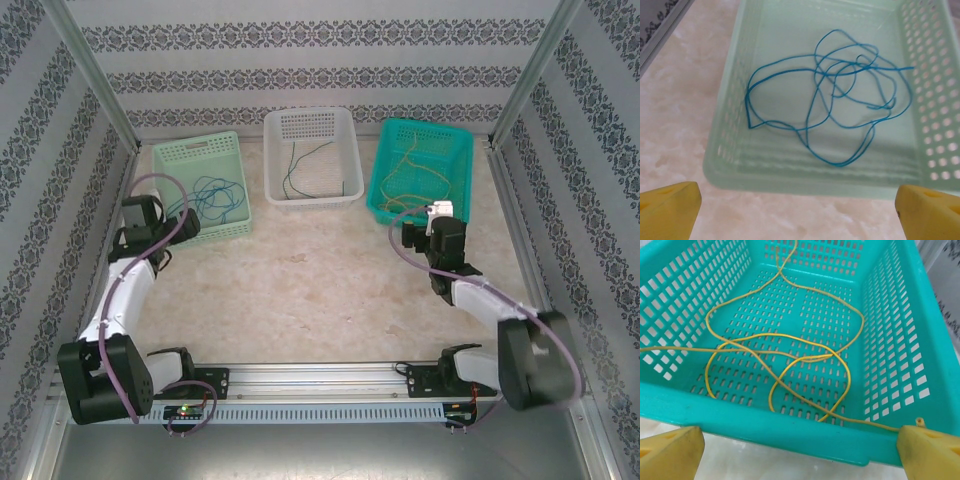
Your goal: Untangle the cables
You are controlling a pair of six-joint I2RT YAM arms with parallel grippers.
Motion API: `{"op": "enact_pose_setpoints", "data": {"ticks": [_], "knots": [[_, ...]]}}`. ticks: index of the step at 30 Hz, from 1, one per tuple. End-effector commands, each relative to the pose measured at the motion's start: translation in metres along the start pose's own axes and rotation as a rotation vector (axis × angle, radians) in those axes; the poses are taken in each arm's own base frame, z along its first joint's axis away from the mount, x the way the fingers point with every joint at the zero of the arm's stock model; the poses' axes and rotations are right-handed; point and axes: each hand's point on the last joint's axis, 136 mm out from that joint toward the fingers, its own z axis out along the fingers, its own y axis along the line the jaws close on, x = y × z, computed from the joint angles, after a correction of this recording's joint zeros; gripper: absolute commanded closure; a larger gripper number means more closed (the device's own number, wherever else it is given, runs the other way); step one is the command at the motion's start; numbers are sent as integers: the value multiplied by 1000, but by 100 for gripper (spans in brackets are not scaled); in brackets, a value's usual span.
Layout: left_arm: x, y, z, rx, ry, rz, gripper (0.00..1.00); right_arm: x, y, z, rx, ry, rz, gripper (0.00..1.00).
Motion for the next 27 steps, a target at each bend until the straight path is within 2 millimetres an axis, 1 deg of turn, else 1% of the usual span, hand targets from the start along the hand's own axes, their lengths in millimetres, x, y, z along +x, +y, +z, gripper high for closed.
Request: {"op": "enact_pose_setpoints", "data": {"ticks": [1,2,4,5,7,8,10,12,14,16,17,18,19,20,21,22,26,27], "knots": [[-28,-1,-7,-43,-183,21,0,-17,-11,18,55,-139,9,2],[-26,-1,-7,-52,-200,35,0,-16,-12,22,60,-166,24,2],[-23,-2,-5,-63,-232,63,0,-12,-14,24,45,-111,33,2],[-21,-4,-4,-63,-253,83,0,-13,-15,24,36,-127,48,2],[-20,-10,-2,-65,-303,138,0,-4,-22,26,25,-166,96,2],[-18,-14,0,-64,-325,166,0,-5,-26,26,38,-196,114,2],[-15,-20,6,-48,-347,198,0,-1,-21,26,10,-133,93,2],[-11,-23,14,-40,-344,217,0,-4,-16,28,-15,-170,87,2],[-7,-26,24,-25,-345,235,0,-2,-16,27,-20,-140,80,2],[-8,-31,31,-5,-364,241,0,-4,-16,28,-20,-157,83,2],[-6,-32,37,-7,-314,251,0,-2,-16,28,-20,-151,82,2],[-8,-34,40,-1,-310,248,0,-2,-15,28,-21,-142,79,2],[-7,-38,43,21,-293,234,0,-3,-16,28,-21,-147,79,2],[-5,-47,44,77,-319,218,0,-3,-15,28,-21,-153,80,2],[-3,-56,46,123,-344,238,0,-2,-16,28,-20,-147,80,2],[4,-56,49,100,-315,257,0,-3,-16,28,-20,-146,78,2],[27,-61,61,112,-376,298,0,-3,-15,27,-21,-148,78,2],[32,-60,67,109,-374,299,0,-3,-15,27,-21,-149,76,2]]}}
